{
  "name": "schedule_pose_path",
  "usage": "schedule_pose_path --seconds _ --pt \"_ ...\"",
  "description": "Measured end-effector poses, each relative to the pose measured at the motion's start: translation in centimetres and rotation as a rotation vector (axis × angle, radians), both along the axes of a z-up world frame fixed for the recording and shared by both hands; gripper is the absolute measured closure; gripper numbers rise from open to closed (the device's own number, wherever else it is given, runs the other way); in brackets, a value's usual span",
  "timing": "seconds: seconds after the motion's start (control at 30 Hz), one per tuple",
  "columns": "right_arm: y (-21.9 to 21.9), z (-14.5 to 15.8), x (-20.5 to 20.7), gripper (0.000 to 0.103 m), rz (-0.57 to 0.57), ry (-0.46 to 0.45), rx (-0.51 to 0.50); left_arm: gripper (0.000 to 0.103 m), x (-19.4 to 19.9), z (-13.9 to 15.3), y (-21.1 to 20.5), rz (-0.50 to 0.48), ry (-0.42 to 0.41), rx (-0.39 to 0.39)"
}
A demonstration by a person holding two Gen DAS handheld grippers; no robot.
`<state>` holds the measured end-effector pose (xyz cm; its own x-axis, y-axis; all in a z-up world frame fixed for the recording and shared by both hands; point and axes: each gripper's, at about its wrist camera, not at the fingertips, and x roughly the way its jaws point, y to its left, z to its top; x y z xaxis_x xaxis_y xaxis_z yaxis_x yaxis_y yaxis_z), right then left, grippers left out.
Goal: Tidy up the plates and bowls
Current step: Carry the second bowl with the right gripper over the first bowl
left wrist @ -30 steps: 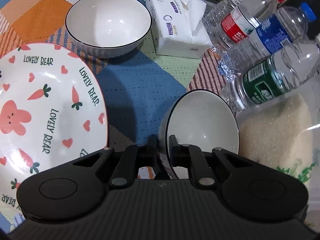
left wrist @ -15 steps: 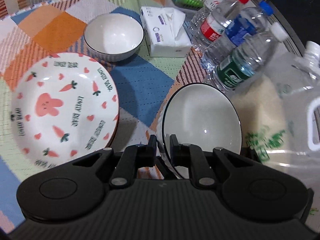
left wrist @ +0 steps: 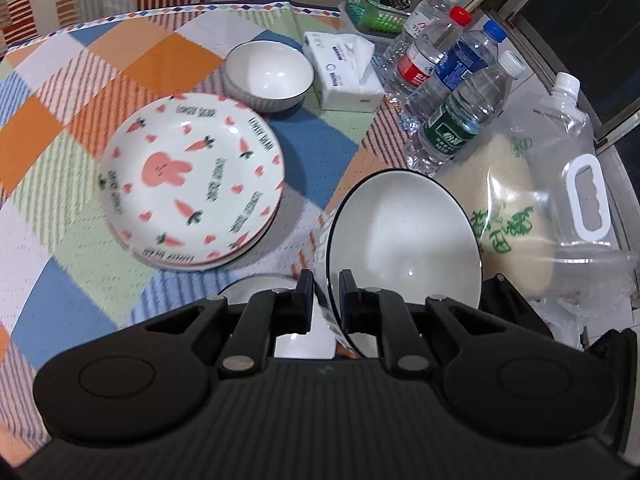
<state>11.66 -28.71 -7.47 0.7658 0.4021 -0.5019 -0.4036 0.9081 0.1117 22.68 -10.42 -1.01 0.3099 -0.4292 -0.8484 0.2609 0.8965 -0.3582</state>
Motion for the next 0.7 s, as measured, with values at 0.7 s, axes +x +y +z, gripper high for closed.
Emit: schedule_pose_path --seconds 0.7 --pt "4.4 -3.5 -0.8 0.008 0.114 0.154 0.003 0.092 -2.9 -5.9 4.1 0.054 0.106 0.087"
